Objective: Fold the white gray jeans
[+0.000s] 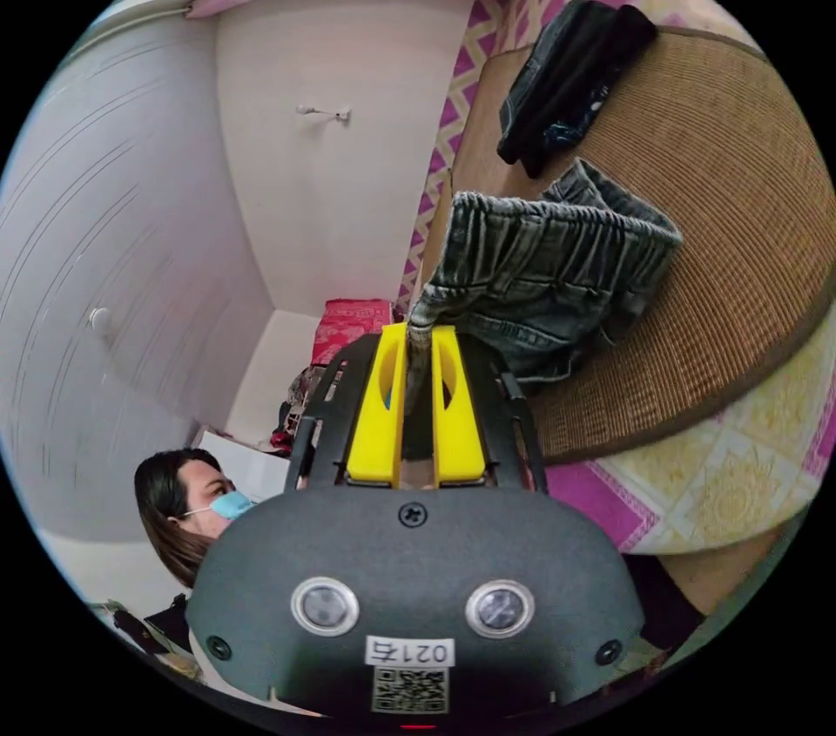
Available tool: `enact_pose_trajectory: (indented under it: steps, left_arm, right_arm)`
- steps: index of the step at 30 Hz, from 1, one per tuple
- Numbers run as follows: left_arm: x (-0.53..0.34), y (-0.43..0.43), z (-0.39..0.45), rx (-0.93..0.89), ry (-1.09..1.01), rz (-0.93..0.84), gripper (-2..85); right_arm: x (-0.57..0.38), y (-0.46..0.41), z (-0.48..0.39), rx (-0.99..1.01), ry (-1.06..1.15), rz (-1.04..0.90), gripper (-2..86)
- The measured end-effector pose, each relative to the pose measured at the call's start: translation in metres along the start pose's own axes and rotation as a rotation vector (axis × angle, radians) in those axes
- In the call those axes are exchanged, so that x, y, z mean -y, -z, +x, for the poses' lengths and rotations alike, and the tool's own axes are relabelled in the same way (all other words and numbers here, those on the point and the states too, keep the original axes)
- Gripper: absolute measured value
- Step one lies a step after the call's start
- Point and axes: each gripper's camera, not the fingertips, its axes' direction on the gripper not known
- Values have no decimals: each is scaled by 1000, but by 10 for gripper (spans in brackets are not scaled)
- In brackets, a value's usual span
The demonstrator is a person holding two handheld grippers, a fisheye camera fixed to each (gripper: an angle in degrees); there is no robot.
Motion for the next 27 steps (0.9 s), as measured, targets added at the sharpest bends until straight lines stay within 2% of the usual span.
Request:
enact_pose_trajectory:
  steps: [3, 5, 7, 10, 12, 15, 17, 19, 21, 22, 24, 25, 27]
  left_arm:
    - [99, -79, 12, 82, -13, -94, -10]
    - [162, -161, 4, 116, 31, -176, -9]
    - [191, -221, -7, 134, 73, -219, -8]
    - [201, -294, -23, 164, 100, -232, -4]
    - [197, -306, -25, 149, 57, -210, 0]
    - [177, -291, -43, 18, 28, -127, 13]
    - [152, -259, -60, -66, 58, 23, 34]
    - [135, -239, -65, -69, 60, 123, 42]
    - [127, -240, -45, -85, -30, 151, 44]
    - [127, -259, -16, -128, -146, 86, 43]
    - [120, -300, 42, -189, -347, -46, 39]
    - [106, -327, 84, -148, -481, -107, 31]
    - [83, -368, 128, -47, -615, -175, 15]
  right_arm:
    - [74, -67, 24, -64, -14, -24, 50]
    - [110, -105, 54, -124, -55, -23, 46]
    - [138, -140, 91, -183, -99, -43, 45]
    - [147, -172, 142, -152, -156, -32, 43]
    - [136, -179, 137, -123, -83, -20, 42]
    - [110, -174, 100, -117, 79, 11, 37]
    - [91, -184, 64, -104, 241, -23, 26]
    - [70, -212, 29, -104, 394, -113, 13]
    - [36, -267, -9, -136, 571, -235, -2]
    - [28, -284, -16, -164, 606, -283, -4]
    - [-2, -352, -25, -342, 728, -460, -8]
    - [-9, -367, -21, -400, 740, -501, -8]
    - [-25, -414, 17, -706, 722, -633, -9]
